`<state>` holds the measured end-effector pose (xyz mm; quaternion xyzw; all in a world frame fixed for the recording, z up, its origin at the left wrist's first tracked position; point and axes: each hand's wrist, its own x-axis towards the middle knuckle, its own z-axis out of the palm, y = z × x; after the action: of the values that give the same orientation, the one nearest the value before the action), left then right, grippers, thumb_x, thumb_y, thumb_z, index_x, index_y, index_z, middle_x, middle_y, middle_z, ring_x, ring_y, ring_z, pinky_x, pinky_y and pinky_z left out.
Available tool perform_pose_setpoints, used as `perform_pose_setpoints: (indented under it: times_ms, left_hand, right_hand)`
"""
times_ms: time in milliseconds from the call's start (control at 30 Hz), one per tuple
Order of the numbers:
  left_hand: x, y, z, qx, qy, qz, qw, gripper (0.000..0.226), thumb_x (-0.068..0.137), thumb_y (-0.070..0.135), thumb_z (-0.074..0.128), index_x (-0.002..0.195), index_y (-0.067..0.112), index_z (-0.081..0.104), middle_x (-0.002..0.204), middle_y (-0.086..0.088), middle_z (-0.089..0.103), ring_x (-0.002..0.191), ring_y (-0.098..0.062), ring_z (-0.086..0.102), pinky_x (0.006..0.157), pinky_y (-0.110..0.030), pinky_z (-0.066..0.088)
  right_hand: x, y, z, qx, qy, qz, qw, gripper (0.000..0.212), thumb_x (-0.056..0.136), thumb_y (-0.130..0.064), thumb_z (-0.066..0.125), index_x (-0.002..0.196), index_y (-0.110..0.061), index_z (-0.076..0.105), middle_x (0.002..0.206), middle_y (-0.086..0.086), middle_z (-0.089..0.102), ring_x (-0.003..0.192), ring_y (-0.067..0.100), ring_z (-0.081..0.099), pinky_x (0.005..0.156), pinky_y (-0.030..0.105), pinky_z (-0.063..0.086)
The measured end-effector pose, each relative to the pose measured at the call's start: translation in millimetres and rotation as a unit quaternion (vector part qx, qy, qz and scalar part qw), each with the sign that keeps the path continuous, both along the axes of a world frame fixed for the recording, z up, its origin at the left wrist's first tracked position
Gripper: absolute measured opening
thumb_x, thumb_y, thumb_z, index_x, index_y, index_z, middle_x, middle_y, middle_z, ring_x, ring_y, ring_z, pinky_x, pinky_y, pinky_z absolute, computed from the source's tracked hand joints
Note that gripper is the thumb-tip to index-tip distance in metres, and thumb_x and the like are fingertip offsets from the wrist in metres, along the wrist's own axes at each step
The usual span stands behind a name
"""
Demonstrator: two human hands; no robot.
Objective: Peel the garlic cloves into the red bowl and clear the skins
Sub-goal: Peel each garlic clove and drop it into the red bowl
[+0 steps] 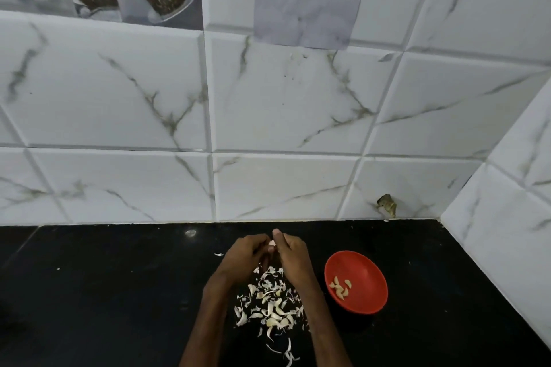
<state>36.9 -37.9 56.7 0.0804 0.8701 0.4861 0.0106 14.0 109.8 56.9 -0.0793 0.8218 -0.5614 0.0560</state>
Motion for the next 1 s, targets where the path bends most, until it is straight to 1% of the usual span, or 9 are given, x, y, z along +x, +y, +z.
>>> perform_pose_setpoints:
  times_ms: [100,200,300,367,467,600,733,867,1000]
  left_hand:
    - [-2,-4,0,-0.002,0.023,0.001,1.0,0.021,0.102,0.022,0.056,0.082,0.023,0.063,0.068,0.004,0.067,0.066,-0.011,0.064,0.07,-0.032,0.051]
    - [-4,-1,-1,-0.04,0.038,0.044,0.997,0.02,0.102,0.028,0.055,0.083,0.028,0.06,0.069,0.008,0.066,0.067,-0.008,0.063,0.064,-0.028,0.048]
    - [-5,11,-5,-0.101,0.019,0.124,0.987,0.025,0.104,0.036,0.05,0.08,0.031,0.054,0.069,0.014,0.063,0.064,-0.002,0.058,0.058,-0.021,0.039]
    - [-5,20,-8,0.051,-0.035,0.12,0.991,0.032,0.106,0.028,0.048,0.075,0.025,0.056,0.061,0.01,0.057,0.055,-0.007,0.047,0.058,-0.027,0.038]
    - [-6,22,-5,0.302,-0.195,0.12,0.925,0.036,0.107,0.021,0.044,0.073,0.017,0.056,0.051,0.008,0.04,0.046,-0.008,0.028,0.041,-0.02,0.025]
    - [-5,27,-3,0.342,-0.284,0.125,0.887,0.035,0.107,0.022,0.04,0.075,0.016,0.055,0.05,0.007,0.032,0.041,-0.005,0.021,0.037,-0.019,0.015]
    - [-6,36,-1,0.165,-0.095,0.164,0.968,0.031,0.104,0.023,0.053,0.081,0.011,0.068,0.053,0.004,0.055,0.052,-0.016,0.049,0.054,-0.029,0.04]
    - [-8,35,-1,0.068,0.0,0.192,0.979,0.019,0.098,0.029,0.063,0.081,0.026,0.071,0.066,0.011,0.072,0.065,-0.013,0.069,0.067,-0.033,0.052]
    - [-11,34,2,0.057,0.031,0.186,0.98,0.014,0.096,0.034,0.066,0.084,0.027,0.069,0.068,0.015,0.073,0.063,-0.011,0.067,0.064,-0.032,0.052]
  right_hand:
    - [-3,-2,3,-0.087,-0.065,0.008,0.994,0.046,0.108,-0.031,0.044,0.075,-0.004,0.063,0.069,0.009,0.058,0.066,0.019,0.05,0.066,0.033,0.041]
    - [-8,-5,4,-0.119,-0.104,0.016,0.987,0.044,0.108,-0.031,0.044,0.074,-0.012,0.065,0.067,-0.002,0.062,0.06,0.005,0.053,0.061,0.023,0.043]
    - [-12,-6,3,0.069,0.028,0.008,0.997,0.045,0.108,-0.036,0.042,0.08,-0.009,0.065,0.069,0.0,0.062,0.062,0.009,0.055,0.066,0.039,0.047]
    - [-14,-3,4,0.199,0.143,0.016,0.969,0.04,0.108,-0.038,0.04,0.087,-0.013,0.064,0.074,0.0,0.065,0.066,0.012,0.06,0.066,0.036,0.048]
    - [-18,5,3,0.288,0.277,0.051,0.915,0.027,0.106,-0.031,0.049,0.093,-0.014,0.065,0.087,-0.001,0.071,0.079,0.014,0.066,0.067,0.031,0.051]
    - [-23,15,-3,0.329,0.358,0.056,0.872,0.013,0.097,-0.02,0.063,0.088,-0.012,0.066,0.083,0.0,0.071,0.075,0.017,0.068,0.056,0.033,0.056]
    - [-27,19,-8,0.237,0.217,0.0,0.947,0.024,0.101,-0.036,0.057,0.081,-0.024,0.06,0.079,-0.008,0.069,0.066,-0.002,0.056,0.057,0.011,0.037]
    - [-28,15,-4,0.025,0.086,-0.037,0.995,0.017,0.098,-0.027,0.064,0.084,-0.019,0.068,0.078,-0.006,0.07,0.076,0.008,0.066,0.073,0.035,0.054]
    - [-29,16,5,-0.087,0.068,-0.048,0.993,0.01,0.093,-0.011,0.071,0.084,-0.008,0.069,0.079,0.002,0.072,0.078,0.014,0.068,0.078,0.036,0.054]
